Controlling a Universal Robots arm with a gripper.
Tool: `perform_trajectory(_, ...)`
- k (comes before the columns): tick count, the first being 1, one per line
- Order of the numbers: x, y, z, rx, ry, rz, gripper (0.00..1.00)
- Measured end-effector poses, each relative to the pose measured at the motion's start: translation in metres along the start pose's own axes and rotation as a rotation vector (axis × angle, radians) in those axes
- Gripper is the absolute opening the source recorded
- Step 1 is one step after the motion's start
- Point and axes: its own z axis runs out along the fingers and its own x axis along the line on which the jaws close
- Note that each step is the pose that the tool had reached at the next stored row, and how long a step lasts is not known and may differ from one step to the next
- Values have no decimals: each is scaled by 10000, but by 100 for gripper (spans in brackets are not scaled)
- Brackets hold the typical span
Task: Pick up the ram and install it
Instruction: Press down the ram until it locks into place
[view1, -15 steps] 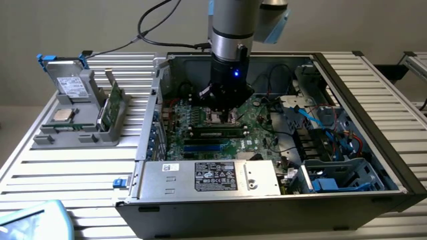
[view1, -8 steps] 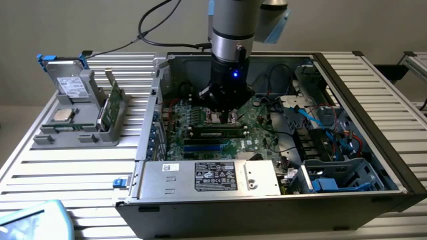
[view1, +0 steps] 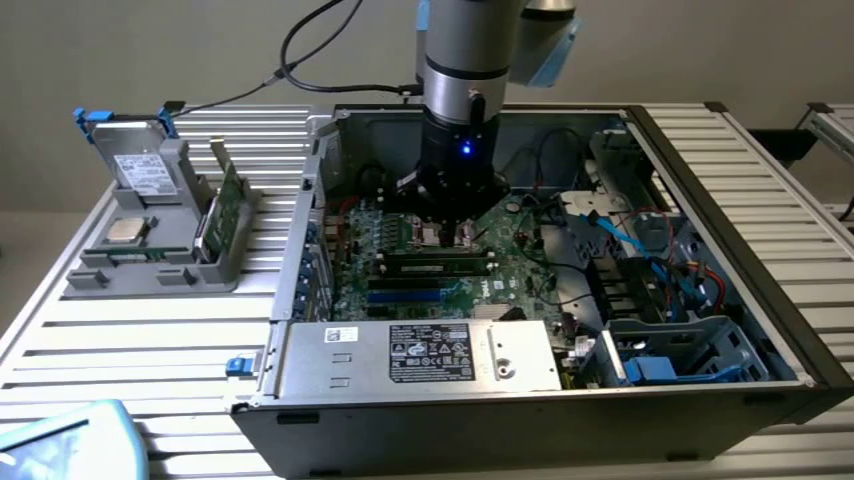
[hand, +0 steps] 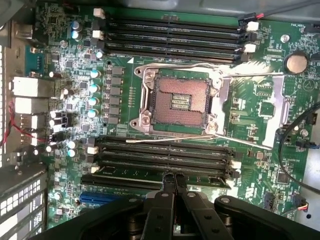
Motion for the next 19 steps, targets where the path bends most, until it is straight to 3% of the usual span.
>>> perform_trajectory(5,6,-12,0,-10,12,301,11)
perform_trajectory(19,35,-37,3,-28,25,464,11)
